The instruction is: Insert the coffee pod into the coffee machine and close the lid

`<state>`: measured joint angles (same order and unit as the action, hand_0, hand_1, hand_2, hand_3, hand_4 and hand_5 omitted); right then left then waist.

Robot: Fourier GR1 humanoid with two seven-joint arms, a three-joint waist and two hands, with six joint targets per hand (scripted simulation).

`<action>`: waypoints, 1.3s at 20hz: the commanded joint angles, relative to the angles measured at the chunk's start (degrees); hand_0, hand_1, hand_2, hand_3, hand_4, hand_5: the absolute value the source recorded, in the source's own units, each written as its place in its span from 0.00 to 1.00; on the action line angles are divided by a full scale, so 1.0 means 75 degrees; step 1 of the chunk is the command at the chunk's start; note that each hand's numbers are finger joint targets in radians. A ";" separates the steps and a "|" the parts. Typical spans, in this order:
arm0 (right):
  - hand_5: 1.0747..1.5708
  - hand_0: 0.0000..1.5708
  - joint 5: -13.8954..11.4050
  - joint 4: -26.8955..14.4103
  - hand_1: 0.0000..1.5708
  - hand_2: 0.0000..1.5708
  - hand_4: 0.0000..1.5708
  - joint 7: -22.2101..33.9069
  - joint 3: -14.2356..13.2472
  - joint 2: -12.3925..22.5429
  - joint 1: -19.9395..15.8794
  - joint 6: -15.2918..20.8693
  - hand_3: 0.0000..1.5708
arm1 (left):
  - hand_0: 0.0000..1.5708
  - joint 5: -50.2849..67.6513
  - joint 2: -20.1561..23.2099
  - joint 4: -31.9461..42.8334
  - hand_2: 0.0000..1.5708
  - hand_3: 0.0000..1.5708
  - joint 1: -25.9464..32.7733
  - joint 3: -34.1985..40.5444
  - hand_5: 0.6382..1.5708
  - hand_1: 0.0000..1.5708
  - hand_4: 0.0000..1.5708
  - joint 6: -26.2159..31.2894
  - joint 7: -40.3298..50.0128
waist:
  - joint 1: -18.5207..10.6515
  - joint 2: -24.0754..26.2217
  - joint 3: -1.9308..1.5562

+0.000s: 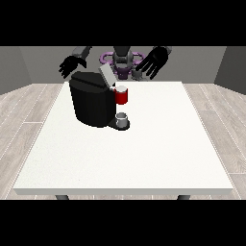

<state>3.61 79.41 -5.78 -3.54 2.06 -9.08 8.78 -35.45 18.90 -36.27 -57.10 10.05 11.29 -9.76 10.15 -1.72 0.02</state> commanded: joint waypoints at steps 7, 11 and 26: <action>1.00 0.00 0.0138 0.0277 0.00 0.00 0.18 0.0717 -0.0091 0.0847 0.0434 -0.0724 0.00 | 0.00 0.1786 -0.1515 -0.0073 0.00 0.00 0.1891 0.1071 1.00 0.00 0.00 0.0327 -0.0501 | -0.1336 0.2017 0.0002; 1.00 0.00 0.0387 0.0566 0.00 0.00 0.00 0.0871 -0.0195 0.1248 0.0073 -0.1230 0.00 | 0.00 0.2348 -0.1959 -0.0171 0.00 0.00 0.2130 0.1421 1.00 0.00 0.09 0.0251 -0.0292 | -0.1527 0.2172 -0.0002; 1.00 0.00 -0.0100 0.0399 0.00 0.00 0.00 0.1115 0.0191 0.1166 -0.0728 -0.1328 0.00 | 0.00 0.3582 -0.2213 -0.1936 0.00 0.00 0.4117 0.1125 1.00 0.00 0.00 0.1195 -0.0505 | -0.2530 0.1733 -0.0005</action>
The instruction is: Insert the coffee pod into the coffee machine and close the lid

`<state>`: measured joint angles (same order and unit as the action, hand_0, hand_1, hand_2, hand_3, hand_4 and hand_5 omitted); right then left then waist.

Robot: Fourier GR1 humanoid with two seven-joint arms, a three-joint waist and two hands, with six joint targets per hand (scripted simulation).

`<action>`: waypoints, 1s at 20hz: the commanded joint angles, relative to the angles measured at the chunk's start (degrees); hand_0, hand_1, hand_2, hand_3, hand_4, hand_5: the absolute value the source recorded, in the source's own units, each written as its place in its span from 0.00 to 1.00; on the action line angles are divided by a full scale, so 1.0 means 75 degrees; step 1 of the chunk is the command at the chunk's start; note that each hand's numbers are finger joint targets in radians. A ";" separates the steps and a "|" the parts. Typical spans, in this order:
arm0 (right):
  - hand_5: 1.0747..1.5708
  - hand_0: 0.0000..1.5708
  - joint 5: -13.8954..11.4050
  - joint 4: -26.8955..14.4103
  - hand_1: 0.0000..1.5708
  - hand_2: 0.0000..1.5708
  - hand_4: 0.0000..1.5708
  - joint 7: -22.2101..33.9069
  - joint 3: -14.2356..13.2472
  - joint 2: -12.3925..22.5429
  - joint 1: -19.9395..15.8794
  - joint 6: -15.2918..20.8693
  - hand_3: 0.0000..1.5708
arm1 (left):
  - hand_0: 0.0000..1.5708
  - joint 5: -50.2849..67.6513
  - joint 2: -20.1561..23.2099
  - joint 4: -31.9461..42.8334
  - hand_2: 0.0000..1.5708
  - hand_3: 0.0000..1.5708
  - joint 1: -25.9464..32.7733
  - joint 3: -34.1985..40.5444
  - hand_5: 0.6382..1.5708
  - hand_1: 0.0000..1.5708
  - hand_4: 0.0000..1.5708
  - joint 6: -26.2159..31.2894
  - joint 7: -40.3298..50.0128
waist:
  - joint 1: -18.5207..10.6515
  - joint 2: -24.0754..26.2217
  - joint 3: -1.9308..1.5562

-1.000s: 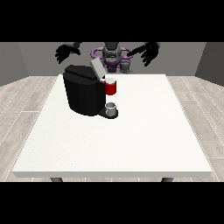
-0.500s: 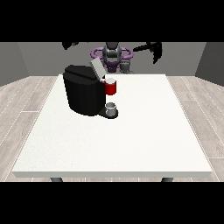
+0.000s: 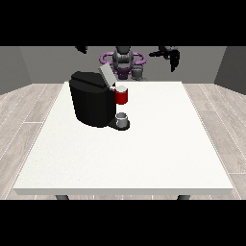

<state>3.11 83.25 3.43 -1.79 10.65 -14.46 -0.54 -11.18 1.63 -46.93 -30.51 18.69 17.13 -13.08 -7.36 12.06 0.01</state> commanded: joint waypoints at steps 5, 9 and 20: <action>1.00 0.00 0.0147 -0.0869 0.00 0.00 0.00 -0.0722 -0.0322 0.0035 -0.0339 -0.0407 0.00 | 0.00 0.0611 -0.0118 -0.1496 0.00 0.00 0.0687 -0.0432 1.00 0.00 0.14 0.0106 0.0267 | -0.0307 -0.0721 -0.0004; 1.00 0.00 0.0126 -0.1390 0.00 0.00 0.00 -0.0363 -0.0387 -0.0018 -0.0794 -0.0377 0.00 | 0.00 0.1020 -0.0211 -0.2419 0.00 0.00 0.0953 -0.0819 1.00 0.00 0.00 -0.0110 0.1125 | -0.0391 -0.0694 -0.0004; 1.00 0.00 -0.0034 -0.2104 0.00 0.00 0.00 -0.0592 -0.0276 -0.0250 -0.1683 -0.0508 0.00 | 0.00 0.1208 0.0175 -0.3617 0.00 0.00 0.1815 -0.1053 1.00 0.00 0.00 -0.0500 0.1104 | 0.0125 -0.1536 -0.0001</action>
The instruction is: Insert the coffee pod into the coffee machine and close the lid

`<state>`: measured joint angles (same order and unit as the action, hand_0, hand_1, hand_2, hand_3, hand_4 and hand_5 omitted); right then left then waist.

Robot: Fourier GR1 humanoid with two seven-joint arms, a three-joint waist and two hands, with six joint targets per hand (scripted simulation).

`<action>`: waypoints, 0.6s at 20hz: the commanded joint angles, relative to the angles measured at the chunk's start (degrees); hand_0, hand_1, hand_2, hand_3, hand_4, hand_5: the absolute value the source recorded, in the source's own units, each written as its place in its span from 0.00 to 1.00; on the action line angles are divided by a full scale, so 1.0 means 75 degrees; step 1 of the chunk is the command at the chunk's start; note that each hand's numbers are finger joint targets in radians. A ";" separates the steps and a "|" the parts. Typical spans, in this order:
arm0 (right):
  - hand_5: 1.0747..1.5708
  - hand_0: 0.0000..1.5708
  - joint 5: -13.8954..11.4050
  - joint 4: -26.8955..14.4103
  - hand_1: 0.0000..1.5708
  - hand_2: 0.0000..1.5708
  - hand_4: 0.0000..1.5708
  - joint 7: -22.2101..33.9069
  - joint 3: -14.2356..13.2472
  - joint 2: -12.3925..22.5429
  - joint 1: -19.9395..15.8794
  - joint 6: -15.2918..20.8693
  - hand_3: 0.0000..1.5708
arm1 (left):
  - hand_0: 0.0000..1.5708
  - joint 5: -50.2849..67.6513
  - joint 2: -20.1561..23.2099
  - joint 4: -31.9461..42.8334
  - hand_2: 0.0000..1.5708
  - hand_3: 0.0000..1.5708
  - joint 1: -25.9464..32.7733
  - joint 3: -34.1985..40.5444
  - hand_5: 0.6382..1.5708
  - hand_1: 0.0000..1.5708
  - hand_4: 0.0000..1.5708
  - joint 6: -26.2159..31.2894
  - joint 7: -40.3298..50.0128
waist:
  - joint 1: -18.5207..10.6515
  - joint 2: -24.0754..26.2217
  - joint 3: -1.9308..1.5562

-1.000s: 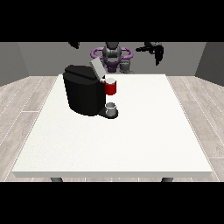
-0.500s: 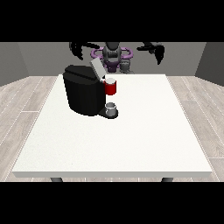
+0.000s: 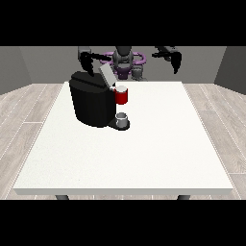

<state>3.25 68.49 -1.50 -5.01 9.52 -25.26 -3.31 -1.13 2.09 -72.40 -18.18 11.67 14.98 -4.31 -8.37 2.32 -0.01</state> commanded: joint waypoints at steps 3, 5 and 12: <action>1.00 0.00 -0.0395 -0.0385 0.00 0.00 0.00 -0.0037 0.0151 -0.0133 -0.0718 0.0263 0.00 | 0.00 0.0204 0.0129 -0.0438 0.00 0.00 0.0523 -0.0113 1.00 0.00 0.00 0.0025 -0.0100 | 0.0069 -0.0360 0.0002; 1.00 0.00 -0.0300 -0.0603 0.00 0.00 0.00 -0.0031 -0.0002 0.0086 -0.1081 -0.0015 0.00 | 0.00 0.0082 0.0119 -0.0535 0.00 0.00 0.0429 -0.0219 1.00 0.00 0.00 -0.0217 -0.0131 | 0.0143 -0.0525 0.0002; 1.00 0.00 -0.0304 -0.1160 0.00 0.00 0.03 -0.0490 -0.0215 0.0157 -0.1542 -0.0116 0.00 | 0.00 0.0450 0.0452 -0.0715 0.00 0.00 0.0145 0.0023 1.00 0.00 0.00 -0.0221 -0.0243 | 0.0182 -0.0975 0.0002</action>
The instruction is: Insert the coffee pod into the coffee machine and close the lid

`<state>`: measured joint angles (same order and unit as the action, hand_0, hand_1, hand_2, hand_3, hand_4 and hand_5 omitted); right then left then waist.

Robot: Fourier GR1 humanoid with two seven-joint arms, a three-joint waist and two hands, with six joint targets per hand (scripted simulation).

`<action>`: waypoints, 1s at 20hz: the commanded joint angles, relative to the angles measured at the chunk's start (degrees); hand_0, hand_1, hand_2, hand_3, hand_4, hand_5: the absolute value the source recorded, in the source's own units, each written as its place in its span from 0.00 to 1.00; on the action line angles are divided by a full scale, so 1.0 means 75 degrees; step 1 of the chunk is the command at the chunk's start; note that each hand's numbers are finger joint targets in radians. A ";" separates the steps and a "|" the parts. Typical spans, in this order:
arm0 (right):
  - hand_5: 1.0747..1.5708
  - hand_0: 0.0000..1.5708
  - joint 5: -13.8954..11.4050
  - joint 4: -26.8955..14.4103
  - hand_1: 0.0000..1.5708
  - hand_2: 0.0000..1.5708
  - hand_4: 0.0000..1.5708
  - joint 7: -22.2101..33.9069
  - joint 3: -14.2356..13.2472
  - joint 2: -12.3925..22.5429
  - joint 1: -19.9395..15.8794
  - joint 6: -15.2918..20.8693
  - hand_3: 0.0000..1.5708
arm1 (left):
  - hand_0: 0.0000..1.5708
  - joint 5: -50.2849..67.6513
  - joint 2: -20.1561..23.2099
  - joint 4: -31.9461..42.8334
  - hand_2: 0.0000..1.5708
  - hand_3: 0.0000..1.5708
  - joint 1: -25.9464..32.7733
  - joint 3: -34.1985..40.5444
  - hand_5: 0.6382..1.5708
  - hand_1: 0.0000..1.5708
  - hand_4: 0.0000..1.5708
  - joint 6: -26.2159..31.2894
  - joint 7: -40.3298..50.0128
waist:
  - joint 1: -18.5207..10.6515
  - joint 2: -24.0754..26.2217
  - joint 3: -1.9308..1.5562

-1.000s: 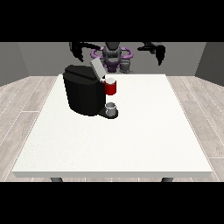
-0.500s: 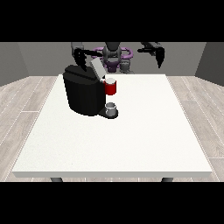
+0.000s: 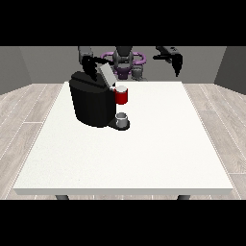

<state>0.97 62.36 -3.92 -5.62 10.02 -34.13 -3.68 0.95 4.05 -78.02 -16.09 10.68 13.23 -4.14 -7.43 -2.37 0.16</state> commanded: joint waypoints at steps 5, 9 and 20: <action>1.00 0.00 -0.0258 -0.0425 0.00 0.00 0.00 -0.0191 0.0181 -0.0015 -0.0147 -0.0183 0.00 | 0.00 0.0073 0.0124 -0.0286 0.00 0.00 0.0300 -0.0100 1.00 0.00 0.00 -0.0086 0.0168 | -0.0019 -0.0112 -0.0022; 1.00 0.00 -0.0270 -0.0564 0.00 0.00 0.00 0.0035 0.0054 -0.0081 -0.0776 0.0062 0.00 | 0.00 -0.0133 -0.0035 -0.0257 0.00 0.00 0.0300 -0.0308 1.00 0.00 0.00 -0.0326 -0.0012 | -0.0100 -0.0310 -0.0022; 1.00 0.00 -0.0961 -0.0590 0.00 0.00 0.00 0.0025 0.0710 -0.0745 -0.1121 0.0481 0.00 | 0.00 -0.0002 0.0158 0.0244 0.00 0.00 0.0458 -0.0183 1.00 0.00 0.02 -0.0200 -0.0734 | -0.0149 -0.0389 -0.0019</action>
<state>-3.85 58.34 -3.89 -2.28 6.86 -41.23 -2.52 1.73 5.91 -77.46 -14.45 9.98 11.76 -5.86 -7.40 -4.39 0.05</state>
